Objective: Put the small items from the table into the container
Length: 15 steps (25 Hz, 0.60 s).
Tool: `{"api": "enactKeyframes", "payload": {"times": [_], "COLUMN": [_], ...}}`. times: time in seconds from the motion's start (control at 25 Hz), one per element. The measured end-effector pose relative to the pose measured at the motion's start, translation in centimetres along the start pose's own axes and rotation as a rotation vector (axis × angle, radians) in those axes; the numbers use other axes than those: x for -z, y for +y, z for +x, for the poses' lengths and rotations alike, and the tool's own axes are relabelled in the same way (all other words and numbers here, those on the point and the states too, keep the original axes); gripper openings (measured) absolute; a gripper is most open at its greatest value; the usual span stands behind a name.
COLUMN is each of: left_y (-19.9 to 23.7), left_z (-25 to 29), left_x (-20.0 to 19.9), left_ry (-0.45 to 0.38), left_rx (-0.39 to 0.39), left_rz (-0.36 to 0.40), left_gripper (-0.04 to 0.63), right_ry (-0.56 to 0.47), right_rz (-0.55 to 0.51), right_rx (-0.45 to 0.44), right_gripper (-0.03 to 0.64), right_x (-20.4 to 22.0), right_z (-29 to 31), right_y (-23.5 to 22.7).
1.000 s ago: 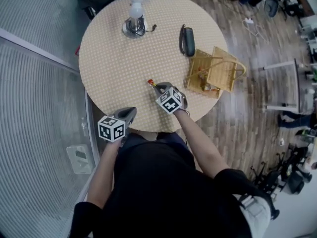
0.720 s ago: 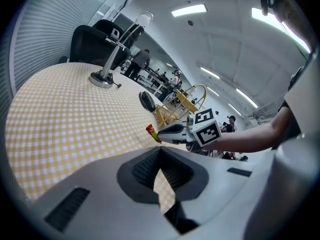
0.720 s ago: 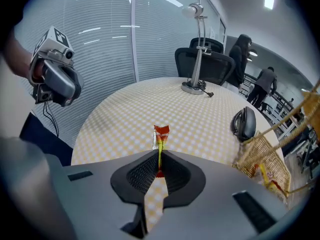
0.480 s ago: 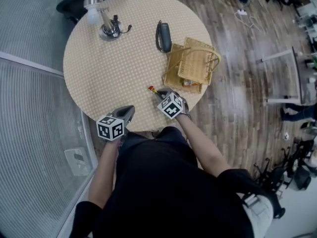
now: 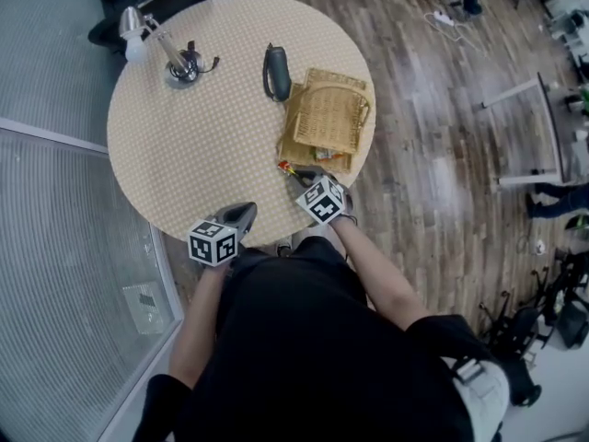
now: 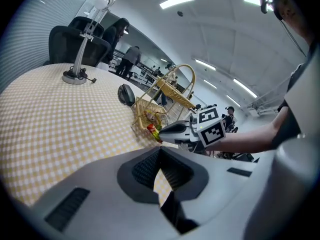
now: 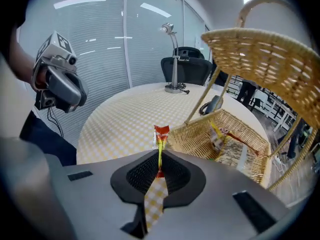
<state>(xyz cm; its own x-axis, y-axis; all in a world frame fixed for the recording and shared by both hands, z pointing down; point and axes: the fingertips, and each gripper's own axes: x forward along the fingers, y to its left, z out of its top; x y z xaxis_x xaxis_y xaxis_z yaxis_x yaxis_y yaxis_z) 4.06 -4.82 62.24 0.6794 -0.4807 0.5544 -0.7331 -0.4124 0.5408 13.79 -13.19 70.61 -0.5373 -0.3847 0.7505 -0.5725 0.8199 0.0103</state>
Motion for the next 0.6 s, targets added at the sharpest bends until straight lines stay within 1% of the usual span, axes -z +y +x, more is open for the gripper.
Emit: {"api": "enactKeyframes", "payload": {"times": [0.4,0.6], "left_y": [-1.1,-1.4], "left_z": [1.4,1.5], "left_x": [0.1,0.0], "left_ry": [0.004,0.000], "left_rx": [-0.009,-0.016], "left_rz": [0.009,0.004], "left_gripper": [0.003,0.003], "right_ry": [-0.081,-0.058], "right_rz": [0.094,0.126], "right_rx": [0.091,0.131], "right_gripper": [0.041,0.041], "right_x": [-0.6,-0.3], "right_z": [-1.8,-1.3], "right_y": [-5.5,-7.4]}}
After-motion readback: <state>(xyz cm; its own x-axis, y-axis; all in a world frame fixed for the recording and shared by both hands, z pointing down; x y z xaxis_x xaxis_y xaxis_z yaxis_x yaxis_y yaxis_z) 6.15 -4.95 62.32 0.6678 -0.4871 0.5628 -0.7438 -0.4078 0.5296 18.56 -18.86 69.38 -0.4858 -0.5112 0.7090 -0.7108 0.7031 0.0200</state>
